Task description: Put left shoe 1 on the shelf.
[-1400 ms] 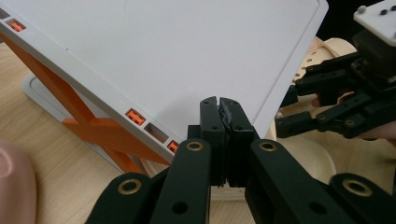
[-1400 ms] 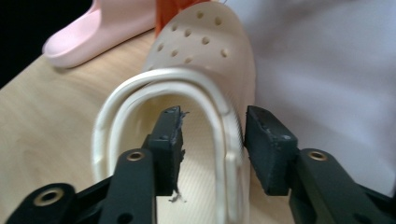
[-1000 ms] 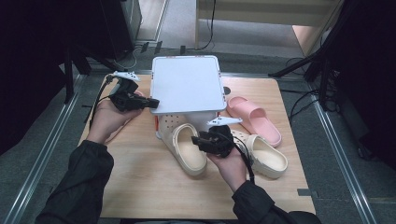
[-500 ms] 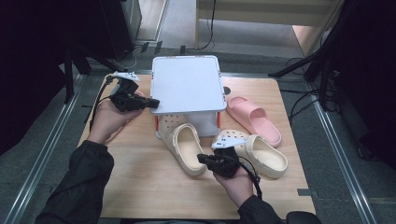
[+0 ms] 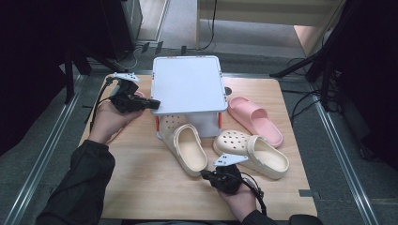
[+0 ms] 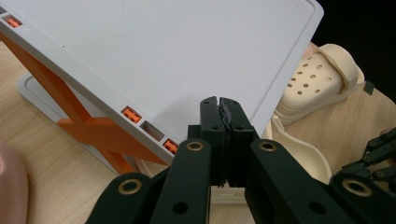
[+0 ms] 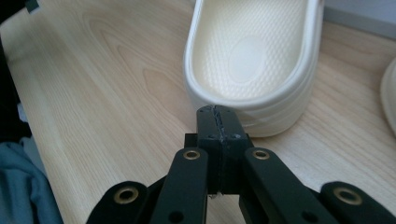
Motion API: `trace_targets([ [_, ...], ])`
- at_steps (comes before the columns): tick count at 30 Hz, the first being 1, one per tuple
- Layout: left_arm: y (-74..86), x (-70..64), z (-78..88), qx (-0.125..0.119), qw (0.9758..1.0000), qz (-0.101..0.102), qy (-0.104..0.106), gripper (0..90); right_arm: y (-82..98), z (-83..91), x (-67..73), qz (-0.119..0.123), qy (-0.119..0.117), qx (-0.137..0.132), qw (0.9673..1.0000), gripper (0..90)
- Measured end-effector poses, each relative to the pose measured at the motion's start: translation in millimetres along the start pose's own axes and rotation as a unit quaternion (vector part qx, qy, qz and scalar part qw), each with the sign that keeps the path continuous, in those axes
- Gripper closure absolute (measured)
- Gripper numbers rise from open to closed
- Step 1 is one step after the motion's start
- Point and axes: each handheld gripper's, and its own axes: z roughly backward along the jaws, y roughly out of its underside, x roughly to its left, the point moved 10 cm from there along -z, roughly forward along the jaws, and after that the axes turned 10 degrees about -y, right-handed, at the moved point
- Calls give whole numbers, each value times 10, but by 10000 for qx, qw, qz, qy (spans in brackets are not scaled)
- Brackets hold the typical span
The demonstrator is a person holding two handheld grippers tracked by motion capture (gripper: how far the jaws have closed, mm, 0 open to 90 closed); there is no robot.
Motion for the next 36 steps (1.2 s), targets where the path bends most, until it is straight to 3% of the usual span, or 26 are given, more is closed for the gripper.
trace_targets([
  [18, 4, 6, 1, -18, 10000, 21, 32, 893, -47, -103, -1, 189, 91, 64, 9998, 900],
  [36, 8, 0, 2, -20, 9999, 80, 80, 892, -321, -253, 83, 325, -81, -103, 9994, 900],
])
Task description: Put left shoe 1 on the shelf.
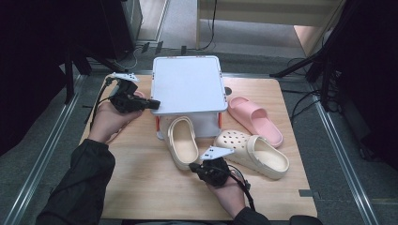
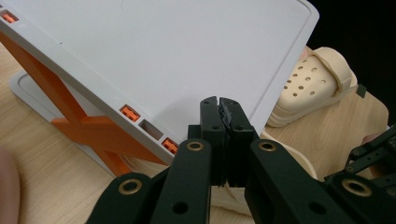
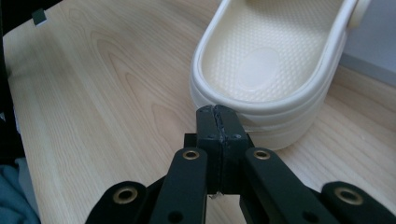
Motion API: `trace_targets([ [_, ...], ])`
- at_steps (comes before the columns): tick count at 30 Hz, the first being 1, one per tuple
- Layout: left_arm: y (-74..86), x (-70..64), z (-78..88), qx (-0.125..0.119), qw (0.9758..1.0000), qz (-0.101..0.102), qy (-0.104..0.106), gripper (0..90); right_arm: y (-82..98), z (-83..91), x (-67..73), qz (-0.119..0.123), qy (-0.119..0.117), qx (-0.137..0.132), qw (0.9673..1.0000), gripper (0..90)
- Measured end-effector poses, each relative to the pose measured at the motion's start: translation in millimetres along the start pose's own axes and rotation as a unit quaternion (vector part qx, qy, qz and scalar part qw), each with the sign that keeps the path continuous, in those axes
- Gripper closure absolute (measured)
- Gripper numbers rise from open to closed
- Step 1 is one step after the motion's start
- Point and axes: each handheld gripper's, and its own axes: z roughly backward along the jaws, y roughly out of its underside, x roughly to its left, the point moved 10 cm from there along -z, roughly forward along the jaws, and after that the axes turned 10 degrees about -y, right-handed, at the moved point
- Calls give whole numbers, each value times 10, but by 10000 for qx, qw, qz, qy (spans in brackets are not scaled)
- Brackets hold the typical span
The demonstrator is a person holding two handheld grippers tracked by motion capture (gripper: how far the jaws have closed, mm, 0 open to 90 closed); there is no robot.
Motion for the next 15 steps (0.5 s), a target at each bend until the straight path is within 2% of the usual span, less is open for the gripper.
trace_targets([
  [6, 0, -1, 0, 0, 10000, 8, 13, 889, -94, -80, -16, 13, -16, 39, 10000, 900],
  [12, 1, -2, 3, 4, 10000, -9, 4, 885, -170, -170, -48, -142, -96, 129, 9998, 900],
  [15, 1, -2, 2, 2, 10000, -11, 1, 885, -221, -207, -65, -71, -55, 176, 9998, 900],
])
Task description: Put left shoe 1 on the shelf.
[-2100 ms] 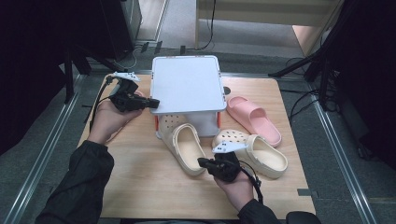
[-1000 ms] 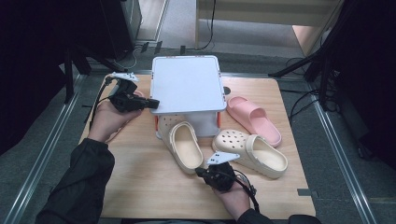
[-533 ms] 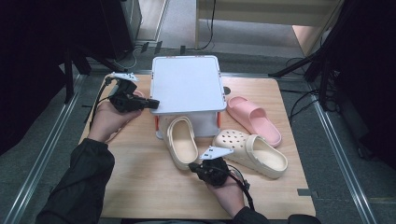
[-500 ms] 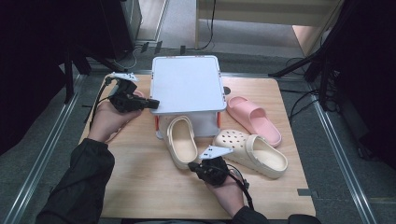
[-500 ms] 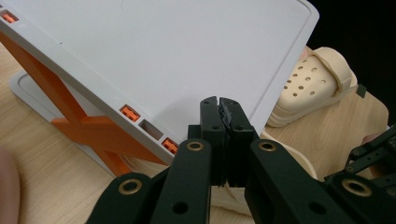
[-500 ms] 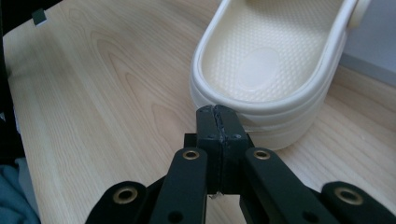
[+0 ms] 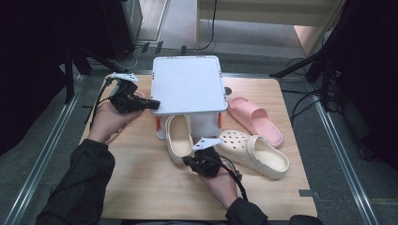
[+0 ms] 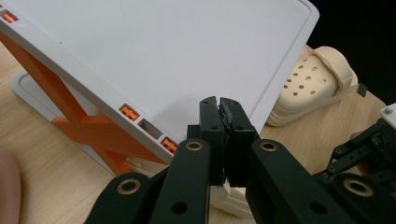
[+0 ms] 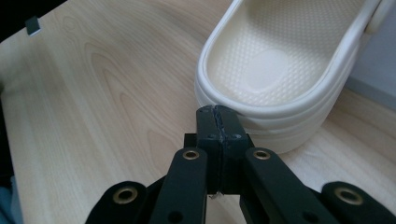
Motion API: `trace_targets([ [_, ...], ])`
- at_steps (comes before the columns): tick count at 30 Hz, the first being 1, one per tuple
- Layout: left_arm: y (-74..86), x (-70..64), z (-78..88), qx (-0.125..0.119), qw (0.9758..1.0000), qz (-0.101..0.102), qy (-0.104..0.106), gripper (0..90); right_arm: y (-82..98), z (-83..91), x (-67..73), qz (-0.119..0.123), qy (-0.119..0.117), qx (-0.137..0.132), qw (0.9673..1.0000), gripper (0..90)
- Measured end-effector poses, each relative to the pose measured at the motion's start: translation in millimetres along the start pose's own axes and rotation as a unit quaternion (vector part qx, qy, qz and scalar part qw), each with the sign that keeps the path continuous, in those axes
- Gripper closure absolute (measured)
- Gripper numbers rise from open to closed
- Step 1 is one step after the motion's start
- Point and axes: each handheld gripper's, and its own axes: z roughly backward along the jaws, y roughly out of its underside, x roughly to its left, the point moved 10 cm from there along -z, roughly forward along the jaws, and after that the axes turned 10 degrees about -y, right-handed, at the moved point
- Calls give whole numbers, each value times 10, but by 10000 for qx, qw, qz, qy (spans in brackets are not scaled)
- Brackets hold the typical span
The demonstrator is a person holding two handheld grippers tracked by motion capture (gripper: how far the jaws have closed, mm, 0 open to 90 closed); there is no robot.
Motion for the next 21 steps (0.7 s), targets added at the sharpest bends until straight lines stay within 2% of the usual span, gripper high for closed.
trace_targets([
  [9, 0, -8, 1, -7, 10000, -45, -28, 878, -174, -165, -139, 90, 98, 105, 9999, 898],
  [11, -1, -7, 1, -10, 10000, -46, -28, 877, -195, -178, -154, 112, 123, 102, 9998, 900],
  [12, -1, -8, 1, -9, 10000, -43, -22, 877, -217, -190, -153, 99, 65, 87, 9999, 900],
  [21, -1, -8, 2, -9, 10000, -40, -29, 874, -407, -353, -286, 105, 175, 24, 9998, 891],
])
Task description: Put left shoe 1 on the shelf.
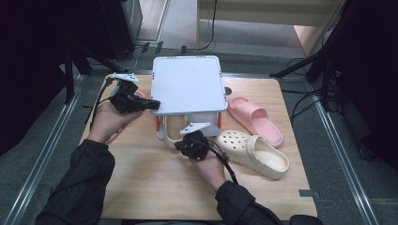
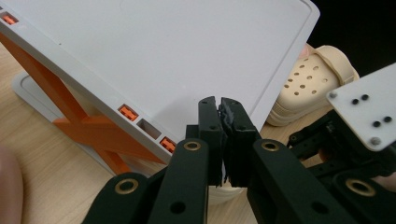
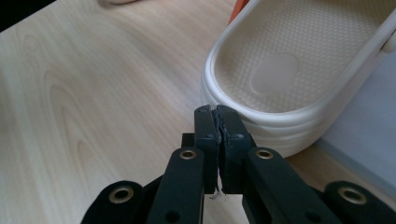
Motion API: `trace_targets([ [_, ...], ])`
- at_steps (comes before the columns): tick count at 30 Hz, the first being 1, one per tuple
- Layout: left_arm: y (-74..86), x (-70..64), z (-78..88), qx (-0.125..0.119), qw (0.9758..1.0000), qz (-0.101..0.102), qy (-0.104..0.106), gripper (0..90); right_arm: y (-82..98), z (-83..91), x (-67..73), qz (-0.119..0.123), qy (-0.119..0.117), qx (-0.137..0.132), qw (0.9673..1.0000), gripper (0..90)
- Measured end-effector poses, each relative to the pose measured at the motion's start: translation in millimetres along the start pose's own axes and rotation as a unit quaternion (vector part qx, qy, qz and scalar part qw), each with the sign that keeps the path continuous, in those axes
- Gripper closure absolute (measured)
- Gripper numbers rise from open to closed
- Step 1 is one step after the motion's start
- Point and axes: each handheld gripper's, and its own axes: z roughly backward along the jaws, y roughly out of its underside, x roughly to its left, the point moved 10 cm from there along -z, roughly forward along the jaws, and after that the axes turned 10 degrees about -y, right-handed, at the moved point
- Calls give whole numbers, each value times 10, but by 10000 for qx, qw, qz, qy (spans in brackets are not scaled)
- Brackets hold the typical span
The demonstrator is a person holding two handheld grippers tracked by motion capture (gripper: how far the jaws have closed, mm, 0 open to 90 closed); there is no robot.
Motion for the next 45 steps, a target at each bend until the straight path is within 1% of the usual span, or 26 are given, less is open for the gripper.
trace_targets([
  [1, 0, -1, 0, 0, 10000, 0, 2, 873, -20, -10, -3, -26, -53, -45, 10000, 889],
  [4, -1, -1, -1, -5, 10000, -7, -12, 871, -86, -68, -44, -98, -26, -77, 9999, 892],
  [11, 3, -7, 3, -13, 10000, -61, -17, 857, -209, -207, -120, 17, 122, -104, 9999, 878],
  [15, 3, -12, 2, -20, 9999, -109, -47, 856, -269, -232, -118, 48, 86, -144, 9998, 870],
  [17, 1, -20, 0, -33, 9999, -99, -40, 852, -289, -241, -126, 83, 63, -152, 9998, 835],
  [18, 1, -24, 1, -31, 10000, -91, -22, 848, -291, -248, -127, 58, 13, -157, 9999, 820],
  [19, 1, -27, 3, -21, 10000, -70, 3, 835, -287, -236, -112, -62, -57, -158, 9998, 820],
  [21, -6, -43, 6, -13, 10000, 38, 83, 788, -285, -191, -57, -126, -175, -213, 9995, 819],
  [23, -12, -63, 8, -11, 9999, 67, 125, 724, -290, -118, 13, -47, -263, -316, 9991, 792],
  [24, -12, -77, 12, 5, 9999, 64, 143, 644, -277, -46, 72, 51, -345, -310, 9989, 760],
  [25, -10, -105, 20, 16, 9998, 91, 177, 644, -277, -46, 72, 51, -345, -310, 9989, 760],
  [26, 1, -154, 33, 34, 9996, 101, 276, 553, -257, 33, 123, 109, -446, -315, 9985, 726],
  [27, 1, -154, 33, 34, 9996, 101, 276, 498, -257, 33, 123, 109, -446, -315, 9985, 726],
  [28, 9, -187, 51, 57, 9995, 80, 316, 466, -230, 120, 176, 76, -638, -342, 9973, 695],
  [29, 10, -199, 68, 53, 9995, 92, 288, 466, -230, 120, 176, 76, -638, -342, 9973, 695],
  [30, 1, -223, 99, -16, 9995, 133, 275, 442, -219, 152, 197, 47, -719, -349, 9968, 695],
  [31, 2, -241, 120, -38, 9994, 134, 301, 414, -205, 213, 221, 57, -772, -447, 9960, 695],
  [33, 6, -280, 171, -97, 9994, 139, 314, 388, -170, 286, 250, 77, -829, -531, 9951, 693],
  [34, 10, -289, 191, -113, 9994, 143, 292, 375, -86, 341, 259, 197, -830, -334, 9958, 674],
  [35, 17, -296, 210, -126, 9995, 144, 268, 375, -86, 341, 259, 197, -830, -334, 9958, 674],
  [37, 43, -310, 244, -123, 9996, 109, 221, 369, -14, 413, 237, 359, -738, -304, 9962, 672],
  [40, 79, -316, 282, -151, 9997, 110, 139, 364, 72, 508, 180, 287, -739, -308, 9964, 668],
  [42, 113, -308, 305, -130, 9998, 107, 98, 363, 79, 556, 146, 258, -752, -349, 9962, 662],
  [43, 147, -295, 319, -120, 9999, 124, 5, 362, 71, 575, 142, 217, -774, -368, 9961, 650],
  [44, 147, -295, 319, -120, 9999, 124, 5, 365, 71, 575, 142, 217, -774, -368, 9961, 650],
  [45, 159, -287, 331, -135, 9998, 124, -47, 365, 53, 613, 129, 258, -763, -396, 9960, 617],
])
